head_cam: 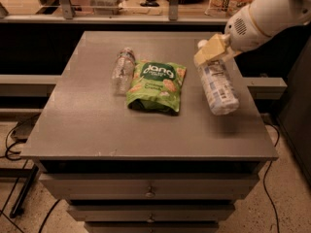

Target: Place blue plastic bottle upright

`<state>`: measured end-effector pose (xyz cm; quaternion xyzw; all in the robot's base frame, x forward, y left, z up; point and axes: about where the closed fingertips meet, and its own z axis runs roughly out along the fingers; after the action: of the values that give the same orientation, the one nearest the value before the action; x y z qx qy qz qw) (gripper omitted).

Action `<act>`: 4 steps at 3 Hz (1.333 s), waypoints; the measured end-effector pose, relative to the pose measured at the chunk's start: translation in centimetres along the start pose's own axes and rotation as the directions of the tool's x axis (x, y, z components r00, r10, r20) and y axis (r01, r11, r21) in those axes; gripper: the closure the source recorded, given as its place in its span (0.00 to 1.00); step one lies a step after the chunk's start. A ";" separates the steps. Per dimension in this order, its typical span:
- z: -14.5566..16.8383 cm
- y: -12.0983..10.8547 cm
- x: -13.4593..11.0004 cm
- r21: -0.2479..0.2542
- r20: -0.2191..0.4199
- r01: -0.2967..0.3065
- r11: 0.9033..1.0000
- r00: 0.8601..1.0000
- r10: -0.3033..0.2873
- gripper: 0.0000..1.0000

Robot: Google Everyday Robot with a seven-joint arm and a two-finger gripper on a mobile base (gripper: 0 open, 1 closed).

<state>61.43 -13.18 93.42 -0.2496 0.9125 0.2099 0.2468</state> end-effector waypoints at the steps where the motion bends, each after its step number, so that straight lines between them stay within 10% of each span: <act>1: -2.7 -0.9 -2.6 -0.068 0.159 0.123 0.990 0.981 -0.111 1.00; 3: -5.9 -2.9 -5.5 -0.081 0.380 0.365 0.928 0.872 -0.309 1.00; 4: -5.9 -2.9 -5.5 -0.078 0.382 0.373 0.924 0.868 -0.318 1.00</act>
Offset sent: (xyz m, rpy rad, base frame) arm 0.0381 -0.0642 0.0892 0.2538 -0.6567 0.4702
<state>65.11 -16.54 100.39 -0.3840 0.7731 0.2724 0.4251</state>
